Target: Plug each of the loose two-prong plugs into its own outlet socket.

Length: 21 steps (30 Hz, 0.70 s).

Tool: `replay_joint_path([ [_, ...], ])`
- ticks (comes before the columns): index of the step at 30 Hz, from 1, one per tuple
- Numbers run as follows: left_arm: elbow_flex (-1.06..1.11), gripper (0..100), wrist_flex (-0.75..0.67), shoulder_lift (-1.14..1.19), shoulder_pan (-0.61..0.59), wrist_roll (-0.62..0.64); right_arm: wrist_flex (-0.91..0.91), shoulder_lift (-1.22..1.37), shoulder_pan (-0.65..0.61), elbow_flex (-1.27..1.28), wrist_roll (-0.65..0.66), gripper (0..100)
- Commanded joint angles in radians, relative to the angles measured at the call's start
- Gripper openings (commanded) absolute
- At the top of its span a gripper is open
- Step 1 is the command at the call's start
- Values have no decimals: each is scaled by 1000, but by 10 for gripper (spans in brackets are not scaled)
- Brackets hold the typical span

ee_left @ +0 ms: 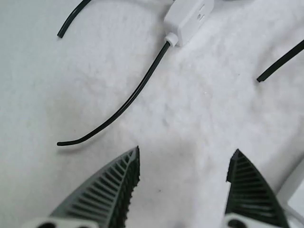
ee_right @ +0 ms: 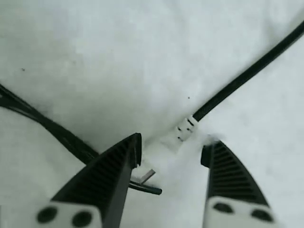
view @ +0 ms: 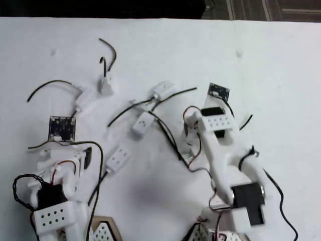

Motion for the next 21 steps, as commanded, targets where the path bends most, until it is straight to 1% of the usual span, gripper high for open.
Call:
replay_joint_path([
  [1,-5,294,-6,-10,2,5,-12,85,16,-68,-9,205],
  [6,-5,294,-6,-10,2,5,-12,225,16,-112,-6,200],
  [7,-5,294,-6,-10,2,5,-12,245,18,-121,-3,184],
  [9,-5,294,-6,-10,2,5,-8,269,18,-141,0,119],
  [11,-5,294,-6,-10,2,5,-7,266,18,-153,0,16],
  [12,-5,294,-6,-10,2,5,-1,255,19,-157,0,12],
  [13,-5,294,-6,-10,2,5,19,242,21,-160,2,36],
  [15,-5,294,-5,-10,2,5,67,194,22,-175,3,13],
  [17,-5,294,-5,-10,2,5,120,130,25,-195,61,19],
  [21,-5,294,-5,-10,2,5,171,21,59,-213,347,17],
])
